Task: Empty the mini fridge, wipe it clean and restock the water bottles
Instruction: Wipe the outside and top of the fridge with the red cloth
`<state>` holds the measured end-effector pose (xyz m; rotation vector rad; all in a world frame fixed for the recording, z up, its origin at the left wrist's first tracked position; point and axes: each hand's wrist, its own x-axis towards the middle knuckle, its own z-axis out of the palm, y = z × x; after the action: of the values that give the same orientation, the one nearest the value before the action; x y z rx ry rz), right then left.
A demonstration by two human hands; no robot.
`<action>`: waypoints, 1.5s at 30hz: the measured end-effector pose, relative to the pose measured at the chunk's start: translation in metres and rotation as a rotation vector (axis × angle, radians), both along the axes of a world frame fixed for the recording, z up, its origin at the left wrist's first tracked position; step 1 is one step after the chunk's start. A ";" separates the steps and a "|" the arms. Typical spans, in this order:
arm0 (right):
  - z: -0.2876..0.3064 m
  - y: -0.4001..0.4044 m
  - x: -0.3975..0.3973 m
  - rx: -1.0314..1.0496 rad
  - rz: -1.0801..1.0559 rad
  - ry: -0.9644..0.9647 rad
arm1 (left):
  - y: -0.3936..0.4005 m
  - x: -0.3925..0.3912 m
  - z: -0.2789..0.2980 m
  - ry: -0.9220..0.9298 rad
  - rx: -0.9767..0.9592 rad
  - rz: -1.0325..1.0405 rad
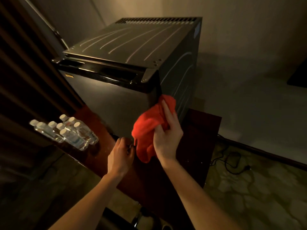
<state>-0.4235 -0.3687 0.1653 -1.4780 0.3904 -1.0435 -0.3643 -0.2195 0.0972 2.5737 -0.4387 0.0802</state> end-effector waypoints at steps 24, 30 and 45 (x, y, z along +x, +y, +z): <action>-0.165 -0.045 -0.023 0.299 0.283 1.020 | -0.020 0.003 -0.045 0.072 0.087 -0.023; -0.111 -0.063 -0.050 0.220 0.259 0.891 | -0.028 -0.015 -0.011 0.062 0.005 0.069; 0.006 -0.091 -0.078 -0.029 0.361 0.607 | -0.048 -0.052 0.052 -0.041 -0.147 0.093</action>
<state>-0.5011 -0.4601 0.1711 -1.7981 0.5081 -0.3009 -0.4159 -0.2678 0.1495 2.4503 -0.3162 0.1919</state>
